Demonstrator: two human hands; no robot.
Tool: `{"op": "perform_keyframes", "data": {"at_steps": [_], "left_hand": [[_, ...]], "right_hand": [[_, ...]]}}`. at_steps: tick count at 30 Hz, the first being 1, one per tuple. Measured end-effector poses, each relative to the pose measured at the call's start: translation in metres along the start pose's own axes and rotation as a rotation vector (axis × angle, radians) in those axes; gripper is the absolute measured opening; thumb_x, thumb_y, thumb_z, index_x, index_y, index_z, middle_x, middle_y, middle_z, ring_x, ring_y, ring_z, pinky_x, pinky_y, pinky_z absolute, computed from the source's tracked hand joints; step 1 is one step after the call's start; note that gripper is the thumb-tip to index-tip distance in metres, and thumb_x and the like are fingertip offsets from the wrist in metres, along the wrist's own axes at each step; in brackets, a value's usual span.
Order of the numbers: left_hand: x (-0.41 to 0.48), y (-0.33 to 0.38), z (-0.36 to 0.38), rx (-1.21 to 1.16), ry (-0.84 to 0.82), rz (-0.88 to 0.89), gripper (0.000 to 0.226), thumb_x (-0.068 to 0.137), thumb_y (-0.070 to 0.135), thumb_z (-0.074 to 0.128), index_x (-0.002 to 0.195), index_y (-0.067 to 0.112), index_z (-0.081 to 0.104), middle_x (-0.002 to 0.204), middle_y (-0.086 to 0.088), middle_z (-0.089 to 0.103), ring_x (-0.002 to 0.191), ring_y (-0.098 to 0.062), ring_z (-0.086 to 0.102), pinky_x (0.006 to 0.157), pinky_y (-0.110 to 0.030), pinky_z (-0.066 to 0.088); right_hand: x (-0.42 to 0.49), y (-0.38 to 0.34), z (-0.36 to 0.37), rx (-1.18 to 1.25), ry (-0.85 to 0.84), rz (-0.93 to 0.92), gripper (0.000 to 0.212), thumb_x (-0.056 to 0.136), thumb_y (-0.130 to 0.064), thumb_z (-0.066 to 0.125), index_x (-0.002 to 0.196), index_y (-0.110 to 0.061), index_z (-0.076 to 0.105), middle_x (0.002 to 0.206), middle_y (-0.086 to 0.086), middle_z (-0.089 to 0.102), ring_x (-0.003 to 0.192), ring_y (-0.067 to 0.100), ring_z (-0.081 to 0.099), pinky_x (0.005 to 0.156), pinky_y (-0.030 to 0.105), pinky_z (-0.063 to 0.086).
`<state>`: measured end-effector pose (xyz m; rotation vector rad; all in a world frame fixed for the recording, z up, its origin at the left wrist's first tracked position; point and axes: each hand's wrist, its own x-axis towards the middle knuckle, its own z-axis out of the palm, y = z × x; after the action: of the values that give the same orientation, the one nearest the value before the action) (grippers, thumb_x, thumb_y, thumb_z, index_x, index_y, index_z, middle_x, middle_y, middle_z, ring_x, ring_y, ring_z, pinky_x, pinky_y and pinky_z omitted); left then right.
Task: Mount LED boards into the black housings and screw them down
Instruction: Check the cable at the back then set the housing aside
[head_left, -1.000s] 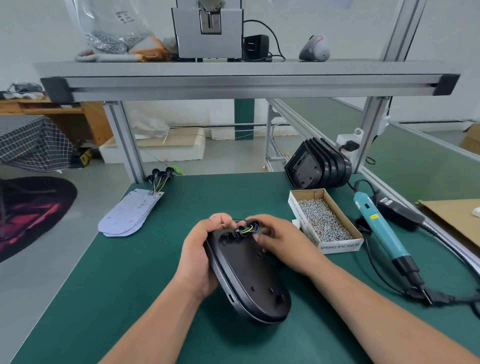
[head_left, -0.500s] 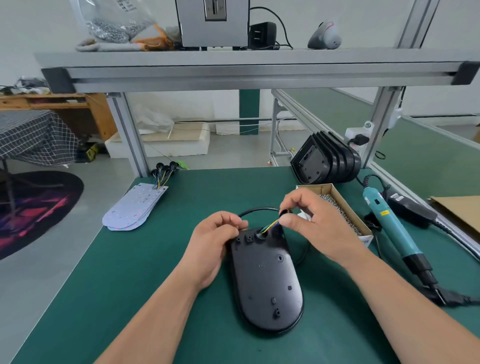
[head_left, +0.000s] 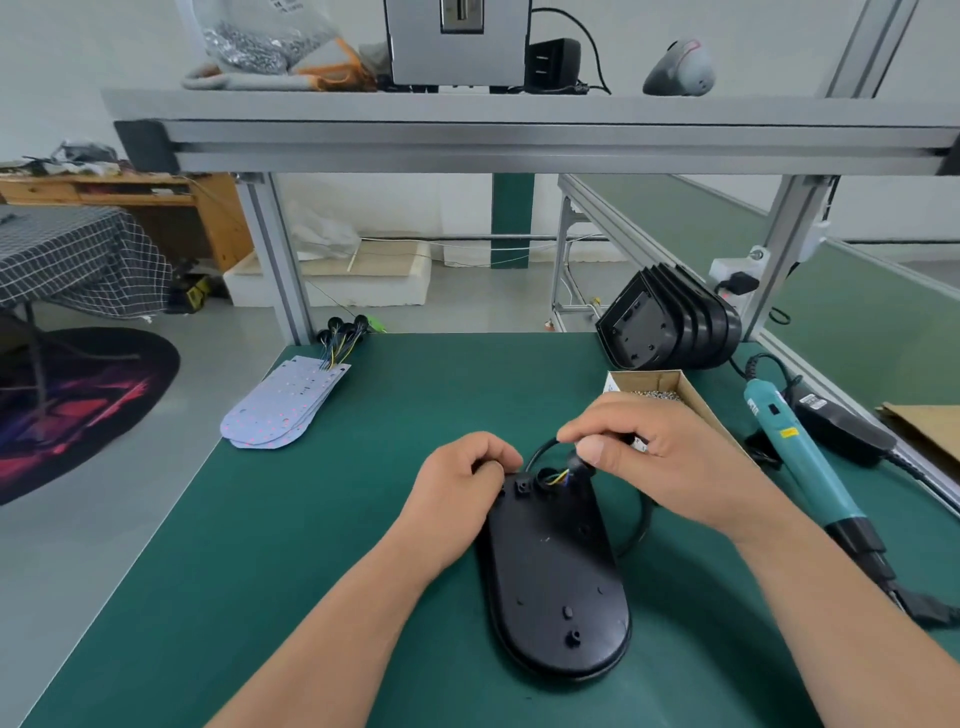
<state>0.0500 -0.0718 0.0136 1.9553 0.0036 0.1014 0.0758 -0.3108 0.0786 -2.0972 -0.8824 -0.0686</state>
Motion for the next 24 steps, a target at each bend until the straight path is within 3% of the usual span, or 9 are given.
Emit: {"op": "perform_keyframes", "data": {"at_steps": [4,7,9,12,14,16,18,21,24], "left_hand": [[-0.004,-0.001,0.002,0.088,-0.034,0.038,0.04,0.092,0.01,0.053,0.095,0.046,0.069,0.098,0.028,0.073,0.093,0.002,0.067,0.084,-0.022,0.051],[-0.009,0.005,0.003,0.048,-0.03,0.157,0.034,0.093,0.025,0.056,0.115,0.047,0.068,0.121,0.031,0.068,0.123,0.009,0.057,0.104,-0.021,0.043],[-0.013,0.012,0.004,-0.062,-0.094,0.238,0.032,0.098,0.034,0.059,0.128,0.04,0.067,0.131,0.024,0.068,0.134,0.0,0.055,0.113,-0.028,0.041],[-0.019,0.02,0.009,-0.183,-0.187,0.283,0.035,0.104,0.041,0.059,0.133,0.025,0.069,0.128,0.013,0.073,0.126,-0.007,0.064,0.108,-0.03,0.048],[-0.021,0.023,0.013,-0.227,-0.152,0.26,0.033,0.102,0.039,0.062,0.126,0.019,0.073,0.115,0.01,0.076,0.111,-0.005,0.068,0.099,-0.027,0.051],[-0.02,0.024,0.016,-0.324,-0.09,0.225,0.028,0.097,0.034,0.068,0.117,0.016,0.074,0.106,0.002,0.077,0.101,-0.011,0.069,0.096,-0.033,0.054],[-0.02,0.023,0.016,-0.388,-0.055,0.207,0.024,0.093,0.03,0.072,0.113,0.017,0.074,0.107,-0.002,0.078,0.101,-0.02,0.07,0.1,-0.04,0.054],[-0.02,0.022,0.018,-0.322,-0.055,0.226,0.023,0.088,0.033,0.08,0.11,0.029,0.077,0.106,0.01,0.078,0.107,-0.013,0.07,0.103,-0.031,0.051],[-0.022,0.022,0.024,-0.218,-0.045,0.245,0.027,0.081,0.045,0.085,0.105,0.037,0.074,0.105,0.019,0.075,0.107,-0.002,0.068,0.094,-0.012,0.045]], "right_hand": [[-0.006,-0.009,-0.005,-0.091,0.028,-0.038,0.037,0.092,0.0,0.077,0.11,-0.033,0.077,0.101,-0.014,0.072,0.098,0.01,0.066,0.093,0.003,0.034],[-0.004,-0.014,-0.004,-0.273,0.061,-0.114,0.038,0.089,-0.007,0.082,0.117,-0.029,0.071,0.107,-0.022,0.061,0.107,0.006,0.059,0.095,0.001,0.027],[-0.002,-0.016,0.0,-0.364,0.084,-0.196,0.037,0.089,-0.008,0.083,0.116,-0.026,0.066,0.112,-0.02,0.053,0.105,0.007,0.056,0.097,0.003,0.029],[0.004,-0.017,0.009,-0.344,0.106,-0.275,0.031,0.088,-0.002,0.081,0.109,-0.016,0.063,0.119,-0.008,0.052,0.104,0.011,0.057,0.093,0.018,0.043],[0.005,-0.015,0.019,-0.34,0.181,-0.316,0.029,0.087,0.0,0.082,0.107,-0.01,0.063,0.123,-0.003,0.053,0.113,0.01,0.056,0.097,0.02,0.044],[0.005,-0.01,0.025,-0.333,0.313,-0.239,0.034,0.085,-0.009,0.087,0.109,-0.011,0.063,0.123,-0.003,0.055,0.12,0.008,0.054,0.102,0.017,0.041],[0.002,-0.008,0.029,-0.158,0.401,-0.013,0.034,0.085,-0.035,0.086,0.107,-0.022,0.064,0.113,-0.009,0.061,0.108,0.007,0.061,0.093,0.02,0.046],[0.005,-0.005,0.033,0.207,0.267,0.237,0.047,0.087,-0.069,0.065,0.096,-0.024,0.074,0.088,0.0,0.071,0.085,0.015,0.065,0.081,0.047,0.053],[0.011,-0.005,0.041,0.359,0.213,0.24,0.044,0.094,-0.055,0.065,0.092,-0.012,0.077,0.09,0.017,0.072,0.091,0.033,0.067,0.09,0.053,0.052]]}}
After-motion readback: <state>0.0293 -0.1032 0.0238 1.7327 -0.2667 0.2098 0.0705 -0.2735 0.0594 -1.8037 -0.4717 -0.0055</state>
